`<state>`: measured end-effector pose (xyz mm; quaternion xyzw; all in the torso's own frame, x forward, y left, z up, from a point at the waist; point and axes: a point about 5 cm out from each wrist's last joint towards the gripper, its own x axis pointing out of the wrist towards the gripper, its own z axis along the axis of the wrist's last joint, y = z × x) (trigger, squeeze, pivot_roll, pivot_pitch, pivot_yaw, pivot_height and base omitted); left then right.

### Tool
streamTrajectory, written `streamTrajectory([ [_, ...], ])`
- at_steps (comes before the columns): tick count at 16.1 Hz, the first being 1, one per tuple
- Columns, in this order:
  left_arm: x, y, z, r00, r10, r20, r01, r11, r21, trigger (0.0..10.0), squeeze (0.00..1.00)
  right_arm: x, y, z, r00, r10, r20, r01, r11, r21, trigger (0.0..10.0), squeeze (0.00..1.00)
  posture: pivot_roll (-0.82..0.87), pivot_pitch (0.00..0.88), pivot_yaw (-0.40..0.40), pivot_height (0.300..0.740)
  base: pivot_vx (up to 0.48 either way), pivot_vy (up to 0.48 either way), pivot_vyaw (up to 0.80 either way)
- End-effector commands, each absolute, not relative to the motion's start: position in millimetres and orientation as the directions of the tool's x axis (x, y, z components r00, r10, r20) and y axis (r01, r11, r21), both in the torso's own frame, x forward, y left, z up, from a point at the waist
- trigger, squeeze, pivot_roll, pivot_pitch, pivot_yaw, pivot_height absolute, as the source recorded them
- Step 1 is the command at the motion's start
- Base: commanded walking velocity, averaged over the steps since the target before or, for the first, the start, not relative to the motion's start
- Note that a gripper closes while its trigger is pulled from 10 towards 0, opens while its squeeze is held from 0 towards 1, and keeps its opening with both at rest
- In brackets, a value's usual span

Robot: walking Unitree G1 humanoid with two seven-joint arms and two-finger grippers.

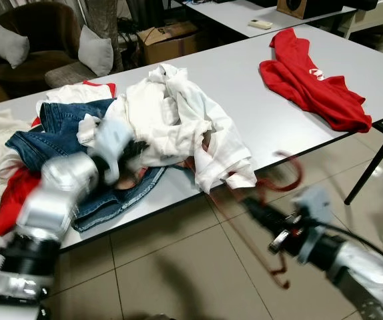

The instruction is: Hang hanger

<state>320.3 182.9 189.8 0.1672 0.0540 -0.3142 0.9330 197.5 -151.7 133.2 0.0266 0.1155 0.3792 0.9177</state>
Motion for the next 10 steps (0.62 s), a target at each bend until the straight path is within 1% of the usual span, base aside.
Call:
streamTrajectory([
  [1,316,185,199,0.769,-0.605,-0.205,0.639,0.723,0.263,0.0,0.0,199,-147,135,0.667,0.721,-0.189,-0.707,0.692,0.146,10.0,0.0,-0.1,0.0,0.098,0.74,0.0,0.0,0.0],
  [4,302,180,213,0.679,-0.698,-0.228,0.733,0.624,0.271,0.0,0.0,206,-149,127,0.659,0.706,-0.257,-0.686,0.705,0.178,10.0,0.0,-0.09,0.0,0.096,0.74,0.0,0.0,0.0],
  [6,295,183,217,0.637,-0.718,-0.279,0.769,0.569,0.292,0.0,0.0,211,-152,128,0.669,0.696,-0.262,-0.673,0.716,0.185,10.0,0.0,-0.09,0.0,0.094,0.74,0.0,0.0,0.0],
  [7,294,186,226,0.645,-0.719,-0.258,0.762,0.578,0.293,0.0,0.0,213,-153,130,0.667,0.699,-0.257,-0.671,0.714,0.199,10.0,0.0,-0.08,0.0,0.094,0.74,0.0,0.0,0.0],
  [9,304,189,248,0.727,-0.673,-0.139,0.677,0.667,0.311,0.0,0.0,212,-152,130,0.636,0.721,-0.275,-0.689,0.691,0.217,10.0,0.0,-0.08,0.0,0.092,0.74,0.0,0.0,0.0],
  [10,308,188,254,0.747,-0.657,-0.096,0.652,0.698,0.295,0.0,0.0,211,-151,129,0.62,0.732,-0.281,-0.701,0.678,0.221,10.0,0.0,-0.08,0.0,0.089,0.74,0.0,0.0,0.0],
])
